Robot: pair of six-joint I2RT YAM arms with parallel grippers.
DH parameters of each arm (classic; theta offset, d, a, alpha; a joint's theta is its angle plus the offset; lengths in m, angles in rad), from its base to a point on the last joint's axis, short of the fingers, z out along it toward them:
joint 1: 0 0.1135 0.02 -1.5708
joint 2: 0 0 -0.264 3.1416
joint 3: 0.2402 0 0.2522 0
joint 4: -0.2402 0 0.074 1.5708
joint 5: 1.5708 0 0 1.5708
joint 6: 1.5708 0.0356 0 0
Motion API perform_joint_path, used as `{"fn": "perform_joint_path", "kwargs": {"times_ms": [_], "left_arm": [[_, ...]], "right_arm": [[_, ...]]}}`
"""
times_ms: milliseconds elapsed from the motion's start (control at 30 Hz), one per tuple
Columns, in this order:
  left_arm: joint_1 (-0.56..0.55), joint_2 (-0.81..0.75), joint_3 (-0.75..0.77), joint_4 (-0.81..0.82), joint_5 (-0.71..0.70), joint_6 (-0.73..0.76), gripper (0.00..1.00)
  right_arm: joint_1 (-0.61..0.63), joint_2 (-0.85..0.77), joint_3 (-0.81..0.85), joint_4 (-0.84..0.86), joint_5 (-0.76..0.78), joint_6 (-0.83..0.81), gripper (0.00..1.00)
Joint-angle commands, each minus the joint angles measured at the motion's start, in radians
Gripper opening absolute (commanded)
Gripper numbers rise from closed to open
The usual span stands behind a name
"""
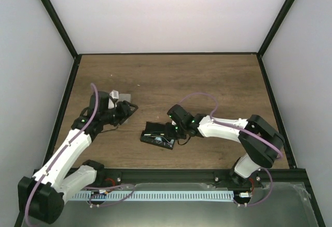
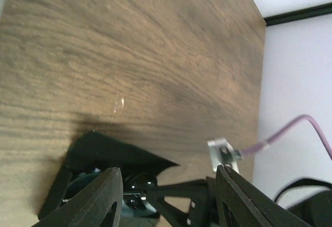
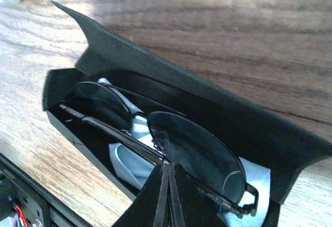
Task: Organize the sunglasses
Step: Place the sunglasses in the sunglasses case, then close the sunglasses case at the center of the board.
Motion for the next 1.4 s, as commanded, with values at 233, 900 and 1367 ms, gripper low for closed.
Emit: {"fn": "perform_joint_path", "kwargs": {"times_ms": [233, 900, 1367], "left_arm": [[-0.207, 0.042, -0.079, -0.063, 0.106, -0.181, 0.53], [-0.382, 0.126, -0.136, -0.024, 0.090, -0.117, 0.43], [-0.480, 0.323, -0.143, 0.078, 0.142, -0.016, 0.39]], "right_arm": [[0.002, 0.083, 0.058, -0.064, -0.082, -0.082, 0.01], [-0.083, 0.069, 0.091, -0.114, -0.083, -0.208, 0.01], [-0.080, 0.086, 0.066, -0.110, -0.117, -0.225, 0.01]]}}
